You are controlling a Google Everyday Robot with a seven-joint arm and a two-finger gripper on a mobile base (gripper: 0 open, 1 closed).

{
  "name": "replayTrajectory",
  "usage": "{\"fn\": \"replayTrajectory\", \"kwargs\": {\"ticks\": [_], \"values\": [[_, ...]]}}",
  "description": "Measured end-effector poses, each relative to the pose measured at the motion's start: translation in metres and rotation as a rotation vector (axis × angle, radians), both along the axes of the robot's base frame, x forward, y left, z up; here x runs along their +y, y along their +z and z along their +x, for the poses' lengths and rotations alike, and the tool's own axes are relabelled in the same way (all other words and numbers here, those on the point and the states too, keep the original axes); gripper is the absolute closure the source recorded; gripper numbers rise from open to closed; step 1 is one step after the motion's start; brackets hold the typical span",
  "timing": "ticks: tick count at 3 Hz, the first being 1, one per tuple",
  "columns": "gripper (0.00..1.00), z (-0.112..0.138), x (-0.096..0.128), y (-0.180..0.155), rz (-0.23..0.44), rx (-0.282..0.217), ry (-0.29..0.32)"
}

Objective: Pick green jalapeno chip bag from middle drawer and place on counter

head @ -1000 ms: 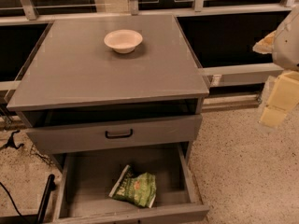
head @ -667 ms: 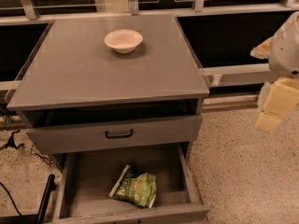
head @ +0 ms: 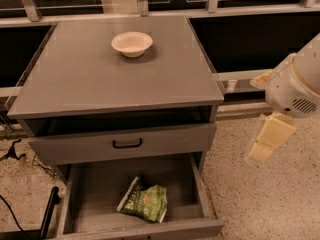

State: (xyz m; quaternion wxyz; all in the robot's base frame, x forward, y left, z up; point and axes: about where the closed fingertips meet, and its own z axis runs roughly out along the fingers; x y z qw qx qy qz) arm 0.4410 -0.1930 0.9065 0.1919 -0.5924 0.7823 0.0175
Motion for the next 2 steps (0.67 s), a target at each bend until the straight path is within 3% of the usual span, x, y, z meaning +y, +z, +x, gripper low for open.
{"fn": "replayTrajectory", "kwargs": {"ticks": [1,2], "values": [[0.0,0.003,0.016,-0.038,0.102,-0.014,0.023],[0.0,0.003,0.03,-0.056,0.117,-0.002,0.039]]}}
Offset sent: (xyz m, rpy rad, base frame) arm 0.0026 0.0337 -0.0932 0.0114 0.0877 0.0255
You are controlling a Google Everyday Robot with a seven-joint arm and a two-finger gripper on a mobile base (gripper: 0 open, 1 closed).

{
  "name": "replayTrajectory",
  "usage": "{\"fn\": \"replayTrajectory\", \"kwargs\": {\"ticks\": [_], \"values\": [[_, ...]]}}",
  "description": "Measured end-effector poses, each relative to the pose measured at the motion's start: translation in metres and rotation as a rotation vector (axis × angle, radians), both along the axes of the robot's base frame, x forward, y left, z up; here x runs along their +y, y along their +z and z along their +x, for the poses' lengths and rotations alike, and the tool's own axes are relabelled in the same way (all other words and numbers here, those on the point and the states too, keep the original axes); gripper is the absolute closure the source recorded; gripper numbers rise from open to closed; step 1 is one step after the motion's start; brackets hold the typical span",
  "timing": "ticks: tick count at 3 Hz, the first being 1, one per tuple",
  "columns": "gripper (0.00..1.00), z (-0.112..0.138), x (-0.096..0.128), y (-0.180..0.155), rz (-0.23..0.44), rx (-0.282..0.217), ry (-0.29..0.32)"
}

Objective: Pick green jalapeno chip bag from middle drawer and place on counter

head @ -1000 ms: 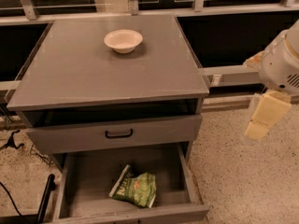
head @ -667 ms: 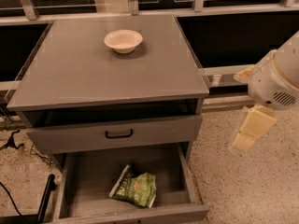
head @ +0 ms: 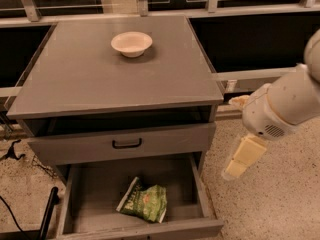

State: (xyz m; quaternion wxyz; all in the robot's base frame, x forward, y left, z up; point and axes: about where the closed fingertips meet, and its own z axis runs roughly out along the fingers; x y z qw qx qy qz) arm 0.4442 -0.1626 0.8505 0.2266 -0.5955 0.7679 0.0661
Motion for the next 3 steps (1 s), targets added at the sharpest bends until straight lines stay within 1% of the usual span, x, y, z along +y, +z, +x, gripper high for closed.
{"fn": "replayTrajectory", "kwargs": {"ticks": [1,2,3], "values": [[0.0,-0.006,-0.023,0.037,-0.119,-0.008,-0.048],[0.0,-0.01,-0.047,0.08,-0.224,-0.027,-0.078],[0.0,-0.011,-0.057,0.092,-0.247,-0.029,-0.08]]}}
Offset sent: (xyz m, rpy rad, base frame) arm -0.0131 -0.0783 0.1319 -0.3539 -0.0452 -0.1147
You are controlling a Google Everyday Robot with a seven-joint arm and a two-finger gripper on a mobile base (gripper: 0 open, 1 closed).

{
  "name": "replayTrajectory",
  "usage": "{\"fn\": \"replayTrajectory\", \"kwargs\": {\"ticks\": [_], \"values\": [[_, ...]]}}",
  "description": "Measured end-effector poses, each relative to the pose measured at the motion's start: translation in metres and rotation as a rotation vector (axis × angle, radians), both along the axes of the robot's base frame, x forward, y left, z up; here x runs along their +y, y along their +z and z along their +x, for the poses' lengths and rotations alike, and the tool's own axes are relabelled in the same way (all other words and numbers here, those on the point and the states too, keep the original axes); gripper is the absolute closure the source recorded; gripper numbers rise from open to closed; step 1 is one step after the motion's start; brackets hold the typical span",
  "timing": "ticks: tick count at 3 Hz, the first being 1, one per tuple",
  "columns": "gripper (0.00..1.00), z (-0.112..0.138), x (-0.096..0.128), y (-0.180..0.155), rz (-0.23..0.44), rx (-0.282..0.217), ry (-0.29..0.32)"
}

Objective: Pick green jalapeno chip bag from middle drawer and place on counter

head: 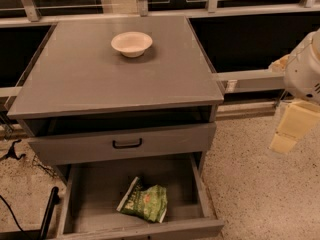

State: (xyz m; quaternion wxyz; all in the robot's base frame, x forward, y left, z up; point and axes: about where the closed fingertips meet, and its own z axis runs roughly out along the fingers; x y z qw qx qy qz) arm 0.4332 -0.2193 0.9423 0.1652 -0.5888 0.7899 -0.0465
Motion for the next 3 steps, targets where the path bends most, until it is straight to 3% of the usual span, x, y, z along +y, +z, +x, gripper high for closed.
{"fn": "replayTrajectory", "kwargs": {"ticks": [1,2,3], "values": [[0.0,0.0,0.004,-0.021,0.06,0.026,0.001],[0.0,-0.003,0.023,-0.066,0.17,0.05,0.013],[0.0,0.005,0.046,-0.139,0.269,0.056,0.015]]}}
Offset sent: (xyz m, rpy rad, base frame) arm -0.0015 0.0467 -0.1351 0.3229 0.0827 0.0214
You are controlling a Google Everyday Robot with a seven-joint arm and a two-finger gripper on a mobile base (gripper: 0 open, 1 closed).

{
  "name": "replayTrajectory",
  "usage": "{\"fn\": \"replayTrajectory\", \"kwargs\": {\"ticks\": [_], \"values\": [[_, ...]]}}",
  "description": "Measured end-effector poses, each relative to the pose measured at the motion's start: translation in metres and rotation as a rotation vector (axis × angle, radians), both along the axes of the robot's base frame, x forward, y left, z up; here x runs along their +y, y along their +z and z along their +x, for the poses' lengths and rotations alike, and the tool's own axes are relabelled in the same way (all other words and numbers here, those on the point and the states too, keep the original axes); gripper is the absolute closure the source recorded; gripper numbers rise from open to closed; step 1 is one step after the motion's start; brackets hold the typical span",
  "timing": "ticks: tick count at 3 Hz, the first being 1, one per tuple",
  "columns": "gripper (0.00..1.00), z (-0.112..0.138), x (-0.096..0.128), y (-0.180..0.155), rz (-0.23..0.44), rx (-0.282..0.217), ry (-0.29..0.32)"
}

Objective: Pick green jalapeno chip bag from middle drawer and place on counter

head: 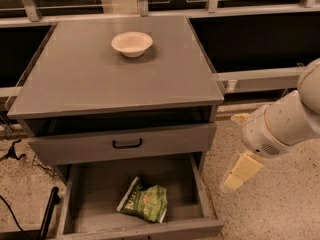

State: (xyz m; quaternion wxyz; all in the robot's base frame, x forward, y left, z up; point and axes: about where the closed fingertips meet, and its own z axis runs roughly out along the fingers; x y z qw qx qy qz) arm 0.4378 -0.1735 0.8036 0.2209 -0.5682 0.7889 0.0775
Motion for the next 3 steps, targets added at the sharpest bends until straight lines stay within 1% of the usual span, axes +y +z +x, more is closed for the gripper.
{"fn": "replayTrajectory", "kwargs": {"ticks": [1,2,3], "values": [[0.0,0.0,0.0,0.0,0.0,0.0,0.0],[0.0,0.003,0.002,-0.023,0.003,0.002,0.012],[0.0,0.007,0.009,-0.057,0.029,0.01,0.024]]}}
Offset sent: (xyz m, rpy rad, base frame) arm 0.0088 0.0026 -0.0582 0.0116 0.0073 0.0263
